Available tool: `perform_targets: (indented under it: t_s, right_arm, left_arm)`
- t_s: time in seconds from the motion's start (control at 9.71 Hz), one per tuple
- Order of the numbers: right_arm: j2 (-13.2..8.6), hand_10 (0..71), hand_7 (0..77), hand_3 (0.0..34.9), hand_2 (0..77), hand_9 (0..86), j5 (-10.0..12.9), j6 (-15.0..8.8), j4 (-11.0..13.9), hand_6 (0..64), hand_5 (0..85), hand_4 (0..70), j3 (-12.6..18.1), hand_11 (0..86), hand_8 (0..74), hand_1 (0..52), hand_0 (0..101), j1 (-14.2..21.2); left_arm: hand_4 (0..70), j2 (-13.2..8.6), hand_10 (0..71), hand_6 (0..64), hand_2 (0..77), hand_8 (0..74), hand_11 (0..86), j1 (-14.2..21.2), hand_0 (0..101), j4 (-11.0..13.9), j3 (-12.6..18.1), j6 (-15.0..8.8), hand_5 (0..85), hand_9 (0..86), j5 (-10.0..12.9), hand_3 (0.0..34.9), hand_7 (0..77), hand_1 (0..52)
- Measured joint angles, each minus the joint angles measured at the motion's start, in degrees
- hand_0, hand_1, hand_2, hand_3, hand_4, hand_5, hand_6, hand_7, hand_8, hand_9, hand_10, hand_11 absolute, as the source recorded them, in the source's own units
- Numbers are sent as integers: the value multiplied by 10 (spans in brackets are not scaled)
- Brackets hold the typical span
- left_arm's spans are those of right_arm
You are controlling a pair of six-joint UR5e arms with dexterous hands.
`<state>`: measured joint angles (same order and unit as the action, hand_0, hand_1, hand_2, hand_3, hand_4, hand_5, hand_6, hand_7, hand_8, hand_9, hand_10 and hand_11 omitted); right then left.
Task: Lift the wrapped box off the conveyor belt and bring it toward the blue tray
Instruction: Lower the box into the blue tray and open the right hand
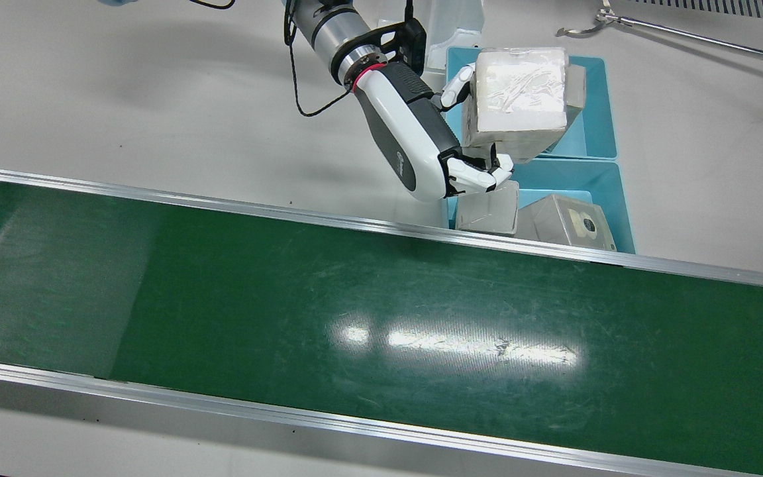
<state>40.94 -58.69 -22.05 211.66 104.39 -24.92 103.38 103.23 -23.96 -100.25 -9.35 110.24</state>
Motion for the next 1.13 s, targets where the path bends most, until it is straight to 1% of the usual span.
perform_targets:
  t_s: [0.1,0.31,0.41,0.51,0.62,0.72,0.82,0.93,1.03,1.13]
  right_arm:
    - [-3,698,774,31,393,813,11,-14,-1,622,698,300,-6,807,704,16,460,23]
    - [-8,698,774,33,398,807,14,-25,-4,627,682,295,-30,807,704,11,466,45]
    - [-8,573,774,12,382,813,8,-25,-6,627,682,295,-37,796,665,16,478,50]
    - [-9,469,774,0,382,807,-1,-25,-7,545,616,229,-41,785,556,16,488,52]
    - [-10,355,774,43,382,33,-8,-24,-8,475,524,125,-43,262,289,16,492,53]
    - [-11,158,774,43,382,33,-14,-24,-8,475,524,125,-44,76,289,16,492,55]
    - [-12,0,774,95,202,16,-21,-23,-8,382,409,33,-44,0,104,360,472,56]
    - [-12,0,0,95,202,11,-30,-22,-8,256,273,60,-44,5,0,360,472,57]
    - [-11,0,0,169,93,5,-36,-18,-8,0,22,16,-44,5,0,76,462,57]
    - [-9,0,0,169,93,5,-42,-9,-6,0,22,16,-41,5,0,76,462,57]
  left_arm:
    - [5,0,5,0,5,5,0,0,0,0,0,0,11,5,0,0,5,0]
    - [5,0,5,5,5,5,5,0,0,0,0,0,11,0,0,0,5,0]
    - [5,0,0,0,5,5,5,0,0,0,0,0,11,5,0,0,5,0]
    - [5,0,0,0,5,5,5,0,0,0,0,0,11,5,0,0,5,0]
    - [5,0,0,5,5,5,5,0,0,0,0,0,11,0,0,0,5,0]
    - [5,0,0,5,5,5,5,0,0,0,0,0,11,0,0,0,5,0]
    - [5,0,5,0,11,5,5,0,0,0,0,0,11,0,0,0,5,0]
    - [5,0,5,0,5,5,5,0,0,0,0,0,11,5,0,0,5,0]
    - [5,0,5,0,5,5,5,0,0,0,0,0,11,5,0,0,5,0]
    - [5,0,0,5,11,5,5,0,0,0,0,0,11,5,0,0,5,0]
